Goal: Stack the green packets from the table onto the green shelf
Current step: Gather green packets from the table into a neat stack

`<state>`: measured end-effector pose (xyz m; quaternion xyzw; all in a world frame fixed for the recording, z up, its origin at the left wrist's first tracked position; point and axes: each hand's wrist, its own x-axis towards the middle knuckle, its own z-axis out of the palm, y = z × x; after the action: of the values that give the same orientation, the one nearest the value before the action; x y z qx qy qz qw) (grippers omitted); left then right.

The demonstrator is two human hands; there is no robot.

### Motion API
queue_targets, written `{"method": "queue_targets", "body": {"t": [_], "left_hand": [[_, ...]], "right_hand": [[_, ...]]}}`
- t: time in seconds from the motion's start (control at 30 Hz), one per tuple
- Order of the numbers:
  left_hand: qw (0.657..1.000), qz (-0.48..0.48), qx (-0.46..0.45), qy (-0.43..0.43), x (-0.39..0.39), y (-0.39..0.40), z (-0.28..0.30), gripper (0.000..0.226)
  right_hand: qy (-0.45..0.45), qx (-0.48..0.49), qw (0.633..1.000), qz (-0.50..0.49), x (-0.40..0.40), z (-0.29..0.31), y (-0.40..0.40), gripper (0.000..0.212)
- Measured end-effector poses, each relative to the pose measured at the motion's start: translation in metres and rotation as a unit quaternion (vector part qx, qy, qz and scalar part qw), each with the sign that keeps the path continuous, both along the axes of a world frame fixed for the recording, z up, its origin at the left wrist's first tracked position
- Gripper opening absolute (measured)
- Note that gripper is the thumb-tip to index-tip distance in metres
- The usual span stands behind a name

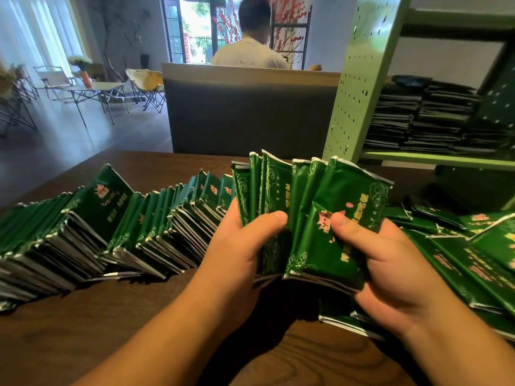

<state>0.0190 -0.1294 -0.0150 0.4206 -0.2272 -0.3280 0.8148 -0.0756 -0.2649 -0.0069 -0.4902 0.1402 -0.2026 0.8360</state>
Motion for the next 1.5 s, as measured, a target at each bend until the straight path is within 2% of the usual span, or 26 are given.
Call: {"method": "queue_targets", "body": {"t": [0.17,0.33,0.5,0.83,0.9,1.0,1.07,1.2,1.27,1.33,1.4,1.43,1.5], "left_hand": [[1.000,-0.028,0.002,-0.014,0.000,0.000,-0.004,0.058],[1.000,-0.021,0.001,-0.014,0.001,-0.003,-0.005,0.055],[0.999,0.019,-0.011,0.028,0.007,-0.003,-0.004,0.054],[0.998,0.065,0.015,-0.012,0.009,0.001,-0.002,0.047],[0.997,0.077,0.018,-0.015,0.008,0.001,-0.002,0.046],[0.994,0.098,0.025,-0.039,0.004,-0.001,-0.002,0.040],[0.990,0.118,0.036,-0.067,0.002,-0.001,-0.002,0.032],[0.971,0.154,0.067,-0.172,-0.001,0.001,0.000,0.038],[0.956,0.169,0.081,-0.227,-0.004,0.002,0.001,0.042],[0.946,0.173,0.089,-0.259,-0.007,0.002,0.001,0.044],[0.946,0.164,0.092,-0.265,-0.007,0.001,-0.001,0.044],[0.947,0.160,0.092,-0.263,-0.007,0.001,-0.002,0.043],[0.953,0.151,0.084,-0.248,-0.005,0.001,-0.002,0.040]], "right_hand": [[0.029,-0.038,0.998,-0.043,0.002,-0.002,0.002,0.052],[0.046,-0.058,0.994,-0.075,0.002,-0.002,0.003,0.058],[0.048,-0.053,0.992,-0.100,0.002,-0.001,0.000,0.061],[0.049,-0.067,0.983,-0.166,0.003,-0.001,-0.005,0.062],[0.055,-0.092,0.978,-0.181,0.003,-0.004,-0.006,0.049],[0.067,-0.143,0.964,-0.216,0.003,-0.010,-0.008,0.032],[0.072,-0.164,0.954,-0.242,0.002,-0.012,-0.010,0.037],[0.077,-0.188,0.941,-0.272,0.003,-0.011,-0.009,0.066],[0.080,-0.201,0.937,-0.275,0.003,-0.010,-0.004,0.072],[0.088,-0.224,0.933,-0.268,0.002,-0.010,0.001,0.073],[0.088,-0.234,0.936,-0.248,0.000,-0.009,0.004,0.063],[0.087,-0.229,0.941,-0.233,0.000,-0.009,0.005,0.058],[0.070,-0.200,0.958,-0.194,-0.002,-0.007,0.008,0.061]]}}
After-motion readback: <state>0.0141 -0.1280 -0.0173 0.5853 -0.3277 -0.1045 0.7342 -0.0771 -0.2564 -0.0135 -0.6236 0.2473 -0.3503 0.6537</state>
